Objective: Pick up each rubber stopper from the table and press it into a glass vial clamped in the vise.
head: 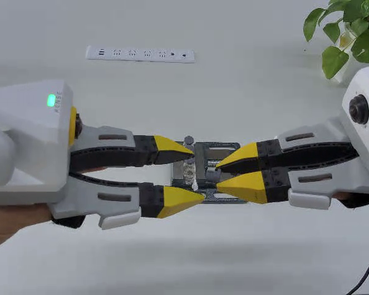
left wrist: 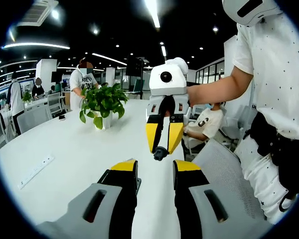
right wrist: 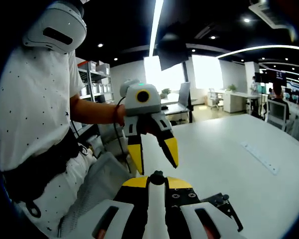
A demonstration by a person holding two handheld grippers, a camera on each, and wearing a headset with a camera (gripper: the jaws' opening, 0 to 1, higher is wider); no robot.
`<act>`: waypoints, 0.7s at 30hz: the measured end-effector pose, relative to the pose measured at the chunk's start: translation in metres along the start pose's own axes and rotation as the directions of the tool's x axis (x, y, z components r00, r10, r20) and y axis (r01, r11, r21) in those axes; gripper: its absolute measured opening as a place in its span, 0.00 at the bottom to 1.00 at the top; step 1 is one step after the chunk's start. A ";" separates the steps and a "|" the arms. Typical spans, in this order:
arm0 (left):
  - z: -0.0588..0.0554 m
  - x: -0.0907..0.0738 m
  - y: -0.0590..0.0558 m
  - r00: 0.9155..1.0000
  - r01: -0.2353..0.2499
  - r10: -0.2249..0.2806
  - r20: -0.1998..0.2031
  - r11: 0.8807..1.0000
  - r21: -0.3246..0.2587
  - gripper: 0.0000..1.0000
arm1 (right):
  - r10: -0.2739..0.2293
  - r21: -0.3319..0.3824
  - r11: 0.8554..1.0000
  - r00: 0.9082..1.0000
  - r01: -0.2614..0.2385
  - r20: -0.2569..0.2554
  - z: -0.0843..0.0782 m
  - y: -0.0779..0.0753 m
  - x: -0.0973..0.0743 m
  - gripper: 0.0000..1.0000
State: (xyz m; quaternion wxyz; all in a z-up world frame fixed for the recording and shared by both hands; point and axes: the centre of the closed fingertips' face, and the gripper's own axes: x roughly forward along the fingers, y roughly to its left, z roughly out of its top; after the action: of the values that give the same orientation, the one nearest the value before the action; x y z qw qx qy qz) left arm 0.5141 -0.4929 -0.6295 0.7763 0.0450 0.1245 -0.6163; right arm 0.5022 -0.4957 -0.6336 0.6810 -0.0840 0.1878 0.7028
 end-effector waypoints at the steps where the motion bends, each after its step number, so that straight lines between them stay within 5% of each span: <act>1: 0.001 0.000 -0.001 1.000 0.005 -0.005 0.005 1.000 -0.001 0.22 | 0.002 -0.001 1.000 1.000 -0.002 0.000 0.000 0.000 0.000 0.06; 21: 0.018 0.000 -0.011 0.997 0.053 -0.052 0.058 0.999 -0.012 0.09 | 0.036 -0.021 0.999 0.999 -0.035 0.035 0.017 0.007 -0.001 0.06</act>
State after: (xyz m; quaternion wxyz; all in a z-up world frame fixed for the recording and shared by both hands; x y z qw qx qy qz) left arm 0.5063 -0.4998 -0.6114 0.7633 0.0188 0.1076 -0.6367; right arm 0.4981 -0.4901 -0.6166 0.6706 -0.0752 0.1702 0.7181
